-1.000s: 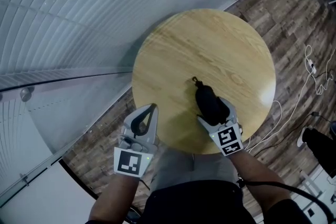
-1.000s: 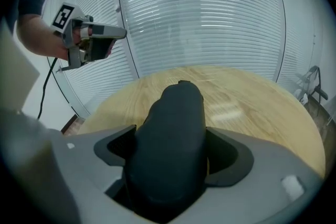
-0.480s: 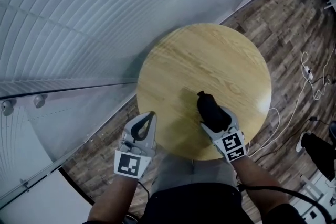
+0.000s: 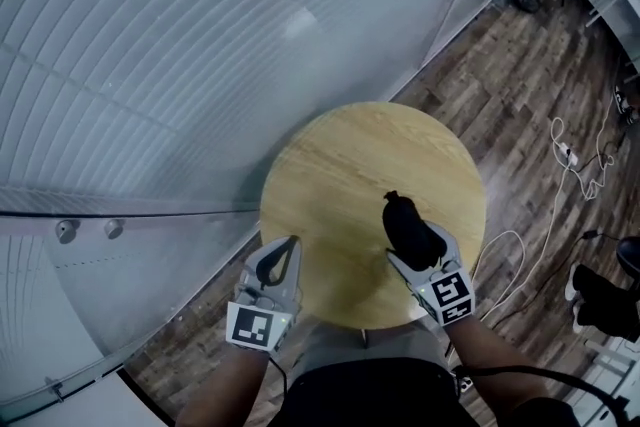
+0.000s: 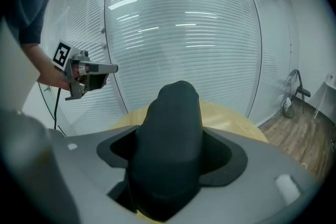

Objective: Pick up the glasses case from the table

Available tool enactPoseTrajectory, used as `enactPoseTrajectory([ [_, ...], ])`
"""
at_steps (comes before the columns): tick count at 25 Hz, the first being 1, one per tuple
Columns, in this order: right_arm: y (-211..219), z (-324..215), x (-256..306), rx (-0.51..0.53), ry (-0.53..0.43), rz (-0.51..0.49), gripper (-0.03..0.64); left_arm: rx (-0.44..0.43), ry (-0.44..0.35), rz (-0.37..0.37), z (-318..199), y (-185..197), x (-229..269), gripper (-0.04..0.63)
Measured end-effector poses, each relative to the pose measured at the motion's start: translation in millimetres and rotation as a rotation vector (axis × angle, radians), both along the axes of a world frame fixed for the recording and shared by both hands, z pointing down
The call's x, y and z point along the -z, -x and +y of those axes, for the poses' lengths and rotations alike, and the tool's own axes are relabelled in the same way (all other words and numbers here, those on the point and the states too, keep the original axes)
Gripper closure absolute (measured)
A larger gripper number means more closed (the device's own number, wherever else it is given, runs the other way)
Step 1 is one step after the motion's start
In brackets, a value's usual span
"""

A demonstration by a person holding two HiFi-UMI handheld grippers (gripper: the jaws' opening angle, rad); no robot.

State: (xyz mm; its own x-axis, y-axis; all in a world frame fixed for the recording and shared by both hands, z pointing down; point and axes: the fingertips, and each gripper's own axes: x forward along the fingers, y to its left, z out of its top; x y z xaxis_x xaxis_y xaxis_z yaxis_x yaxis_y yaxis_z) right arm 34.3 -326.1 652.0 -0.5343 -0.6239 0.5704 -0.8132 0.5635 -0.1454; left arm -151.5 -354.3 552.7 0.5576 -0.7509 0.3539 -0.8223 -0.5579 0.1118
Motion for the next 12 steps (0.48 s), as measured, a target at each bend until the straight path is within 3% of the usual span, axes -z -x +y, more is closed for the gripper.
enactPoseTrajectory([
  [5, -19, -5, 53, -0.032, -0.067, -0.016, 0.255, -0.045, -0.068, -0.013, -8, -17, 31, 0.591],
  [12, -36, 7, 145, -0.049, -0.134, -0.087, 0.255, -0.064, -0.101, -0.025, 9, -35, 99, 0.591],
])
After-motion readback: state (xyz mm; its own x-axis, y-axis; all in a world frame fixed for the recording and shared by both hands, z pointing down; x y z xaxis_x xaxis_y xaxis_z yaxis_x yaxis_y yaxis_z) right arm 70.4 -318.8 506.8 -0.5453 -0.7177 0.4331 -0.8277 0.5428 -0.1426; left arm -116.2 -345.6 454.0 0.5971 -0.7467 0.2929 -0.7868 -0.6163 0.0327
